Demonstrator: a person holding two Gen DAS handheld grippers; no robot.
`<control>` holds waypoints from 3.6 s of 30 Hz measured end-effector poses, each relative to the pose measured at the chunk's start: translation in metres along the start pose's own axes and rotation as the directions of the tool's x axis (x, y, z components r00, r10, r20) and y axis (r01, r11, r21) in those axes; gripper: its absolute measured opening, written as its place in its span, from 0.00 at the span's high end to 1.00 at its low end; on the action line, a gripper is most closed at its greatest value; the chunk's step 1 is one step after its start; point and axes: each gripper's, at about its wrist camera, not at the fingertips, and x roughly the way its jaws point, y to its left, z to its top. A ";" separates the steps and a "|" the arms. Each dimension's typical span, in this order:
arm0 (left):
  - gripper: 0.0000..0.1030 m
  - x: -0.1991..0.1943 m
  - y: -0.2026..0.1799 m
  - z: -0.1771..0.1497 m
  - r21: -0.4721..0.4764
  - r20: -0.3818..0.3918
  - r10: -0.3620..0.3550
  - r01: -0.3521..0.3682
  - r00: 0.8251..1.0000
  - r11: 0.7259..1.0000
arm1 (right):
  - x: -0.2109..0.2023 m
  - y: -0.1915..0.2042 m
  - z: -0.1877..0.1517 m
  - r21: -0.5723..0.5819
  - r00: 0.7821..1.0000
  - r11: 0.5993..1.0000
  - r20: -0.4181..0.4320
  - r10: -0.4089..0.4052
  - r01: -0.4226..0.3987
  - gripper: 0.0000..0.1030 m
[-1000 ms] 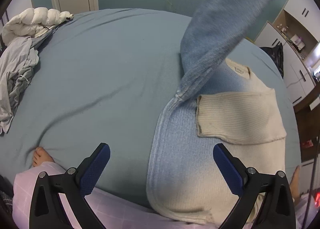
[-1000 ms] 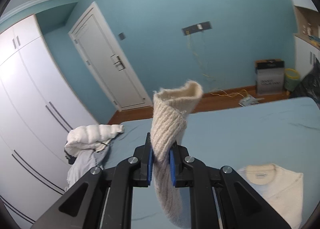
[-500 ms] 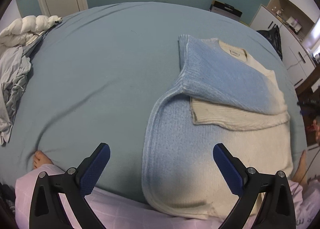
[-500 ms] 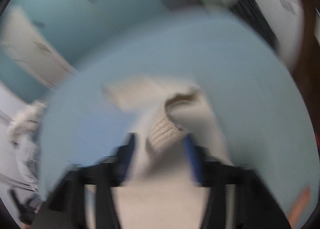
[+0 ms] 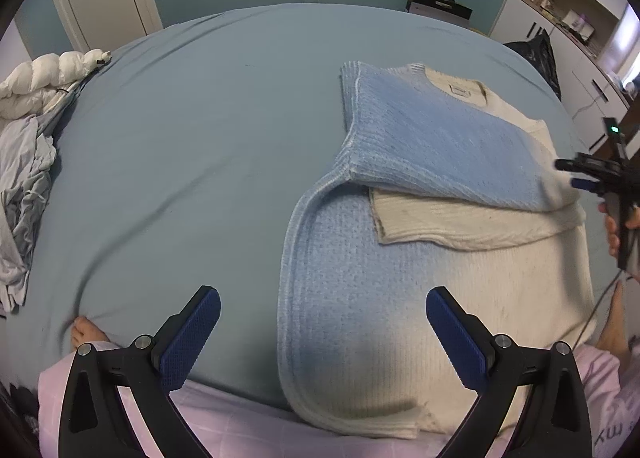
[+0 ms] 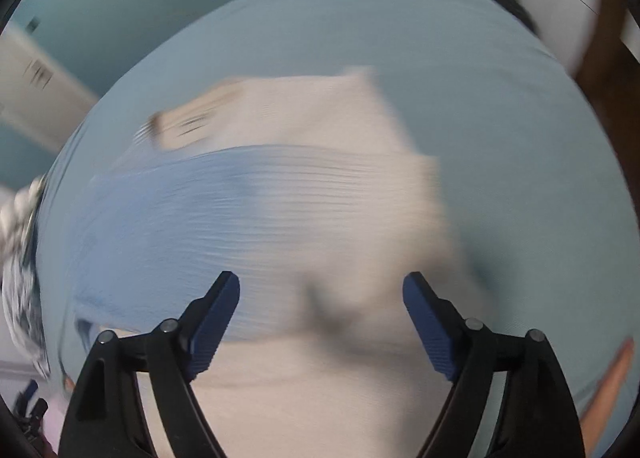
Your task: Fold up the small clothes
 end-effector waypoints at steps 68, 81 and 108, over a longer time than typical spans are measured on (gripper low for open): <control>0.00 -0.002 -0.019 -0.025 0.022 -0.178 -0.394 0.404 0.902 0.914 | -0.265 -0.106 -0.168 0.294 0.760 0.732 -0.029 0.650 -0.615 0.95; 0.00 0.073 -0.035 -0.068 -0.190 -0.563 -0.532 0.528 0.632 0.828 | -0.261 -0.090 -0.140 0.239 0.744 0.705 0.168 0.647 -0.668 0.95; 0.90 0.081 0.025 -0.119 -0.591 -0.483 -0.653 0.334 0.584 0.735 | -0.272 -0.077 -0.143 0.183 0.744 0.722 0.188 0.641 -0.668 0.95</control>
